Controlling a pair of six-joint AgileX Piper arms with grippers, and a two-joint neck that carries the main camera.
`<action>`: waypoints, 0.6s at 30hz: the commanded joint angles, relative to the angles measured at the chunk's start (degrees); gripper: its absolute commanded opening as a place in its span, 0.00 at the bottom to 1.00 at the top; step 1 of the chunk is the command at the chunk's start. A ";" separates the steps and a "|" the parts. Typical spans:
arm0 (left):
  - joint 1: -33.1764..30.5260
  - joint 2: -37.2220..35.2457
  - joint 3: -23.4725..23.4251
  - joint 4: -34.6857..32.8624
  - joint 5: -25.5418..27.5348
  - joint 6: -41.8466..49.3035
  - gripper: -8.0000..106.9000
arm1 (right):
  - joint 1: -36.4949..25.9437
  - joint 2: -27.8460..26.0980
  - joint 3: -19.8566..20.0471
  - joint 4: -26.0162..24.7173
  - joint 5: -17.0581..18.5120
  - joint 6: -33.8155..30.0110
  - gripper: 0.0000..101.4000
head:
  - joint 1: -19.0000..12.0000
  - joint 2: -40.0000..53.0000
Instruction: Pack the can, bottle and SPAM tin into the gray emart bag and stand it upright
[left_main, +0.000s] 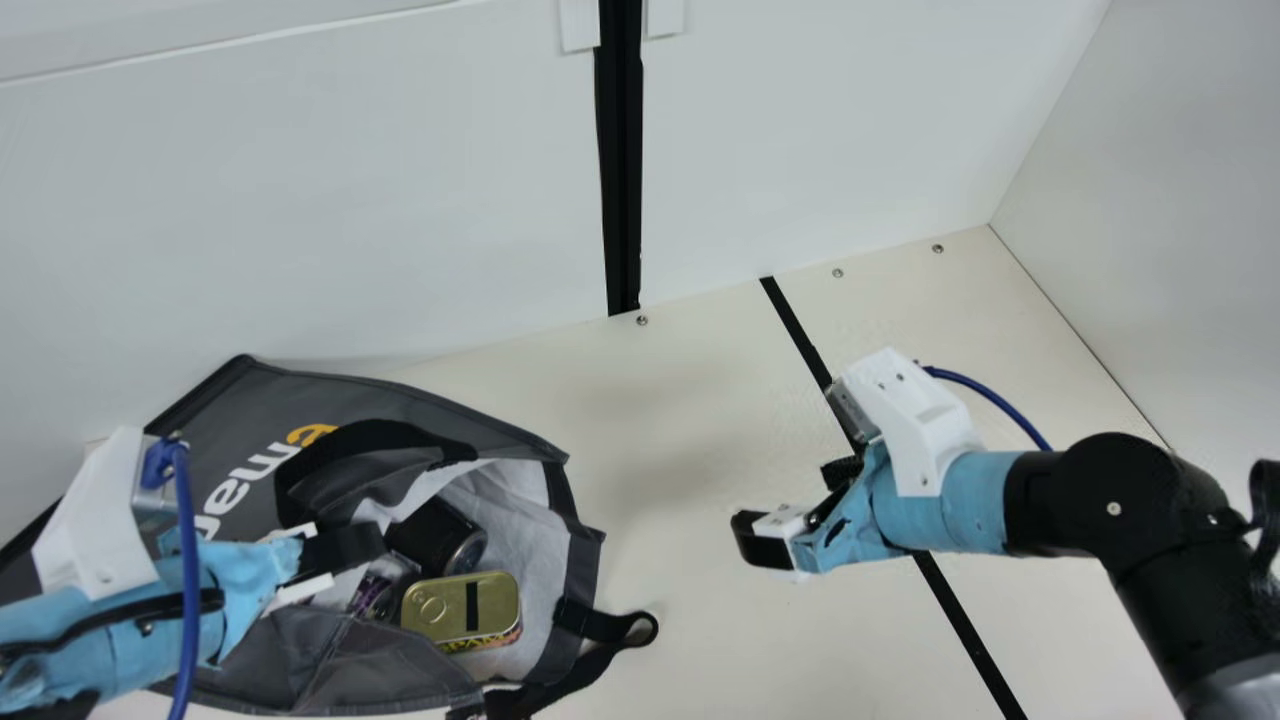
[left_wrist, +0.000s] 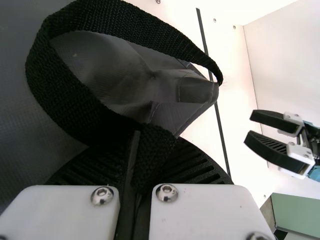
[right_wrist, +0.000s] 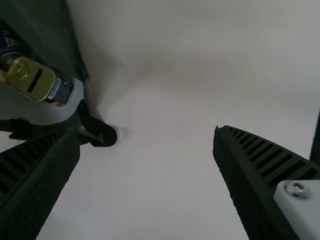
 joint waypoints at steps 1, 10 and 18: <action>0.00 0.00 0.00 0.00 0.00 0.00 0.00 | 0.55 0.49 0.57 1.23 -0.05 -1.40 0.94 | -1.30 -0.05; 0.00 0.00 0.00 0.00 0.00 0.00 0.00 | 3.52 4.02 2.46 6.24 -1.48 -6.58 0.94 | -1.30 -0.05; 0.00 0.00 0.00 0.00 0.00 0.00 0.00 | 6.48 7.45 3.29 9.59 -2.82 -10.29 0.94 | -1.30 -0.05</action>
